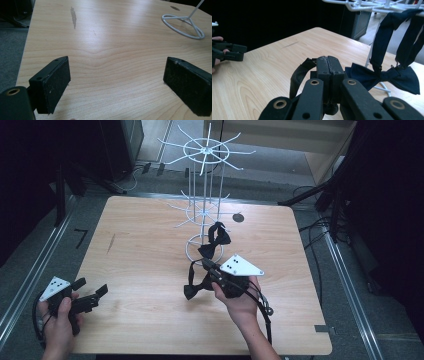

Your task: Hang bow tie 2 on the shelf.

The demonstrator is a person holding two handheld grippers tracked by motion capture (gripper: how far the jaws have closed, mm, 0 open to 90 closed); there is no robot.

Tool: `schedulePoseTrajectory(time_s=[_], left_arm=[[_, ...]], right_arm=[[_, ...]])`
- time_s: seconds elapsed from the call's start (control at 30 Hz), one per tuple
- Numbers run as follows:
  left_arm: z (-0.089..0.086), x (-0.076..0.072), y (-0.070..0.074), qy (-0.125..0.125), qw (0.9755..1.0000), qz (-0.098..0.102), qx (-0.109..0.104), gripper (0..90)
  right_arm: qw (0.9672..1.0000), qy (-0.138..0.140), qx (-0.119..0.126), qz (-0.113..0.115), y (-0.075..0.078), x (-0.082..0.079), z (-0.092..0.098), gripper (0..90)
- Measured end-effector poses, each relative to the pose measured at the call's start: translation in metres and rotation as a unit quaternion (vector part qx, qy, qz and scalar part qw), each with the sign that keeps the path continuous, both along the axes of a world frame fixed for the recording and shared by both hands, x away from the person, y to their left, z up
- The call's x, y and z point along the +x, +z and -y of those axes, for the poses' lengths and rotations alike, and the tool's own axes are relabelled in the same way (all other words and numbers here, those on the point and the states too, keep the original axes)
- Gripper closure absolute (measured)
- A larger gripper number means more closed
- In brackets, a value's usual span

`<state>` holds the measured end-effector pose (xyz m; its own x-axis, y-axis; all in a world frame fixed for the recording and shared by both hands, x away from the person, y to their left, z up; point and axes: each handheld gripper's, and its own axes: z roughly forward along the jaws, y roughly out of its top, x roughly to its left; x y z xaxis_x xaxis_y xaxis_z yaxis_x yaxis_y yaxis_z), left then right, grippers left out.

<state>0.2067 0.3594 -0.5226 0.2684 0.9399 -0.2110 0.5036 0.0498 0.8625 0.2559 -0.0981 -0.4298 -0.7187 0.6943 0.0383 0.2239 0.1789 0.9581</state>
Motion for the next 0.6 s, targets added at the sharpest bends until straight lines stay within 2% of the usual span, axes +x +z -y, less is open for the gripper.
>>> schedulePoseTrajectory(time_s=[0.6], left_arm=[[0.000,0.000,0.000,-0.001,1.0000,0.000,0.001,7.7]], right_arm=[[0.9999,0.000,0.009,0.013,0.016,0.003,-0.003,90.0]])
